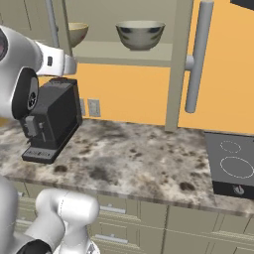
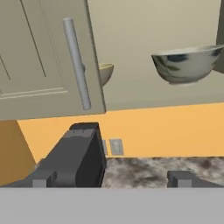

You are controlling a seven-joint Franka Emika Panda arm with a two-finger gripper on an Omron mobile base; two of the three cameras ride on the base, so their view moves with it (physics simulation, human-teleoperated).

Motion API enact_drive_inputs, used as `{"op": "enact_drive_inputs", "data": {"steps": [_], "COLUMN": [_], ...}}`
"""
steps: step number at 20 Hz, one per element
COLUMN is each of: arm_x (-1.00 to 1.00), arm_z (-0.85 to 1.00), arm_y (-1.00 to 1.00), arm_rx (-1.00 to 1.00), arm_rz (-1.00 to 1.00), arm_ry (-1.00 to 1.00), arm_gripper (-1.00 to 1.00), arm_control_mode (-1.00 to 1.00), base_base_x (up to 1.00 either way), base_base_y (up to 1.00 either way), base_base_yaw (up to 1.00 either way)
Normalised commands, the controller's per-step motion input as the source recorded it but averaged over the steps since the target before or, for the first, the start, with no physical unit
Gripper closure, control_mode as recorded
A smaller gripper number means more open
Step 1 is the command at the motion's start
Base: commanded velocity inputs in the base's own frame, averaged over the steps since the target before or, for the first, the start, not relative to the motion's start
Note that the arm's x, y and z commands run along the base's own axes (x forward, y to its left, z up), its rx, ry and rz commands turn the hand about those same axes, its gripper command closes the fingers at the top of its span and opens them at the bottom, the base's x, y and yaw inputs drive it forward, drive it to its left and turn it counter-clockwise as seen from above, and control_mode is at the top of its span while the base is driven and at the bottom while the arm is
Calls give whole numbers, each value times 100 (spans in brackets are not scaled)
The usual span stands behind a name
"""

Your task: Move the bowls from the cabinet to the plates on the dining table.

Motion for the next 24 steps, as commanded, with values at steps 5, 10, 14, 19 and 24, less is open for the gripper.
{"op": "enact_drive_inputs", "data": {"steps": [5, 10, 14, 19, 24], "arm_x": [38, 45, 45, 41, 32], "arm_z": [0, 5, 19, 34, 43], "arm_y": [64, 37, 25, 16, 13], "arm_rx": [12, 1, 0, -3, -11], "arm_rz": [8, 8, 8, 1, 0], "arm_ry": [0, 0, 0, -1, -5], "arm_gripper": [-100, -100, -100, -100, -100], "arm_control_mode": [-100, -100, -100, -100, -100], "base_base_x": [0, 0, 0, 0, 0], "base_base_y": [0, 0, 0, 0, 0], "base_base_yaw": [0, 0, 0, 0, 0]}}
